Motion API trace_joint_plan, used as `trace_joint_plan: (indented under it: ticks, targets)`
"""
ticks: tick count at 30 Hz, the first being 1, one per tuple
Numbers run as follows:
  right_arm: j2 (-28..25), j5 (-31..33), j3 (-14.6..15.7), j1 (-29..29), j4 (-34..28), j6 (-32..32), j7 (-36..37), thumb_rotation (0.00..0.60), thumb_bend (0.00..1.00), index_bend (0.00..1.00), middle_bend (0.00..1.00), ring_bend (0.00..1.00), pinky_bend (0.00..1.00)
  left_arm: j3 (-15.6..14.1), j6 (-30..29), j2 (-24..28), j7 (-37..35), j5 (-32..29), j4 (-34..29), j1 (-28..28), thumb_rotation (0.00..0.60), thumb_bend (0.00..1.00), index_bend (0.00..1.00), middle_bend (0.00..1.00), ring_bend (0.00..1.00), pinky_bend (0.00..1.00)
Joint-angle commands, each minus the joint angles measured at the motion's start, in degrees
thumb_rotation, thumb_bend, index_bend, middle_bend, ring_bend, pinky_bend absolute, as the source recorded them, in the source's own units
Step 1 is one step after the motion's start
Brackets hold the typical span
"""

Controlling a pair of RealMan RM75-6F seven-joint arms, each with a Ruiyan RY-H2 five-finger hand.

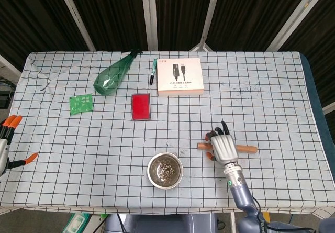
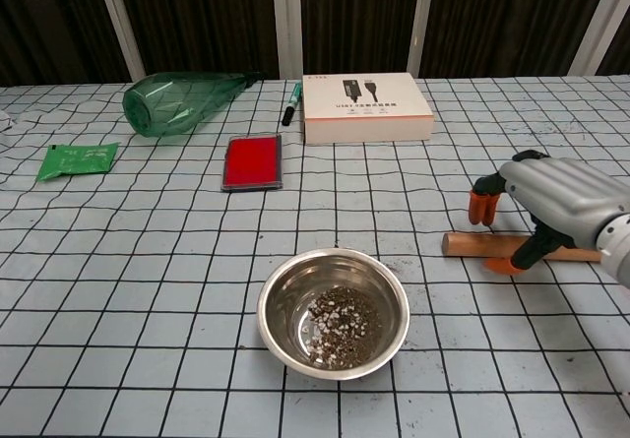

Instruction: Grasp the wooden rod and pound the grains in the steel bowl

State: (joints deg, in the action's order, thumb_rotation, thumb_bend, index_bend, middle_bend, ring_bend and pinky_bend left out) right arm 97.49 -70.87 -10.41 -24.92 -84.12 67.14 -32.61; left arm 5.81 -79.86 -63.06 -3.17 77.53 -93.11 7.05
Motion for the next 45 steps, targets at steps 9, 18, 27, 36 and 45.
trace_joint_plan:
  ticks: [9,18,27,36,45]
  targets:
    - [0.4,1.4,0.1,-0.8,0.3,-0.4,-0.4,0.600,0.31,0.46,0.44,0.24,0.00,0.0,0.3,0.1,-0.4,-0.2,-0.3,0.1,0.600,0.02,0.00,0.00,0.00,0.00]
    - [0.5,2.5,0.5,-1.2,0.2,-0.3,-0.6,0.600,0.35,0.46,0.44,0.24,0.00,0.0,0.4,0.3,-0.4,-0.4,-0.4,0.1,0.600,0.02,0.00,0.00,0.00,0.00]
    - [0.5,3.7,0.9,-1.6,0.1,-0.5,-1.2,0.600,0.35,0.46,0.44,0.24,0.00,0.0,0.4,0.3,-0.4,-0.3,-0.4,0.2,0.600,0.02,0.00,0.00,0.00,0.00]
    - [0.7,5.0,1.0,-2.0,0.2,-0.6,-1.9,0.600,0.37,0.46,0.44,0.24,0.00,0.0,0.4,0.3,-0.4,-0.4,-0.5,0.2,0.600,0.02,0.00,0.00,0.00,0.00]
    - [0.9,5.7,1.2,-2.2,0.1,-0.3,-2.3,0.600,0.49,0.57,0.51,0.30,0.00,0.0,0.4,0.3,-0.4,-0.5,-0.5,0.2,0.600,0.02,0.00,0.00,0.00,0.00]
